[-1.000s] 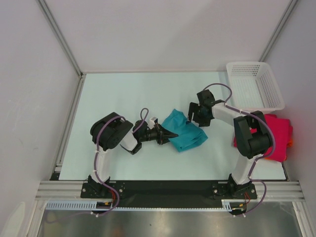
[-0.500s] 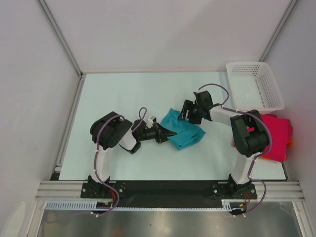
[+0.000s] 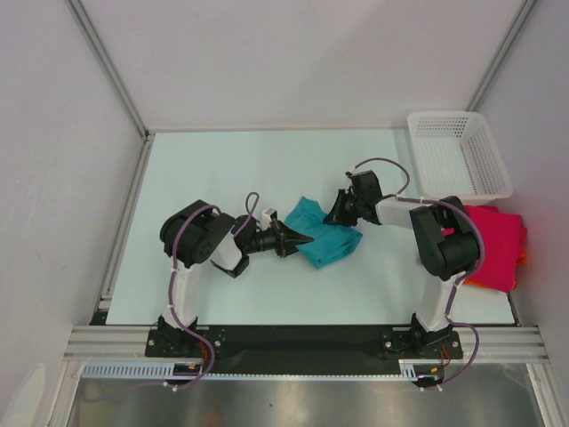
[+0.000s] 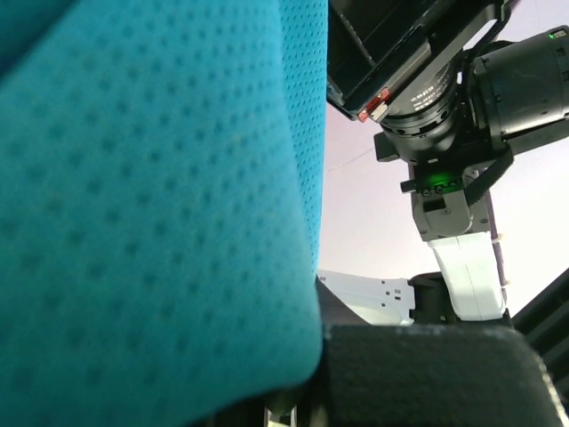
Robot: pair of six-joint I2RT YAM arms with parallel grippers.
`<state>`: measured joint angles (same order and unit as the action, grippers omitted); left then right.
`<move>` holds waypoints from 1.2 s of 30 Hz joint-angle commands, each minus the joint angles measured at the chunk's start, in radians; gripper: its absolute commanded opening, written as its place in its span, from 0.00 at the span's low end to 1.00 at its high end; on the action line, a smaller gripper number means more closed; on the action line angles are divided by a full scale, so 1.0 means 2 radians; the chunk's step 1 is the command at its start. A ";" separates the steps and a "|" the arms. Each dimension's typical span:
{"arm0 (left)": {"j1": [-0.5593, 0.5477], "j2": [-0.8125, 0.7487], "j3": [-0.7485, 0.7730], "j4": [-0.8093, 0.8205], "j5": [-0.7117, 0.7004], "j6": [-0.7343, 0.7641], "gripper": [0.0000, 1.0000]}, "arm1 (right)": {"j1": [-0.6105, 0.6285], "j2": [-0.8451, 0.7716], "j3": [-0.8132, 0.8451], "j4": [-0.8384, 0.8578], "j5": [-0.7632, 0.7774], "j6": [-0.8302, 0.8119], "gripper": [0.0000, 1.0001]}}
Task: Fold and stack the t-shirts
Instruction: Put the neatly folded tshirt into the corner of the board with the right arm
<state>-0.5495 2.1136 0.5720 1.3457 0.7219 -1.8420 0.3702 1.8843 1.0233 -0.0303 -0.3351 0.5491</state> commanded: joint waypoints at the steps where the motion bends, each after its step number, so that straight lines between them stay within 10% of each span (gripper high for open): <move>1: 0.012 0.035 -0.022 0.150 0.010 -0.073 0.00 | 0.012 0.009 -0.056 -0.090 -0.004 -0.018 0.00; 15: -0.089 0.107 0.241 0.120 0.091 -0.127 0.00 | -0.042 -0.251 0.066 -0.362 0.167 -0.084 0.00; 36: -0.236 0.296 0.615 -0.011 0.063 -0.183 0.00 | -0.168 -0.339 0.089 -0.491 0.262 -0.127 0.00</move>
<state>-1.0073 2.6827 1.7397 1.2903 0.8642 -1.9892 0.0513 1.2362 1.1519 -0.9802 0.1600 0.3122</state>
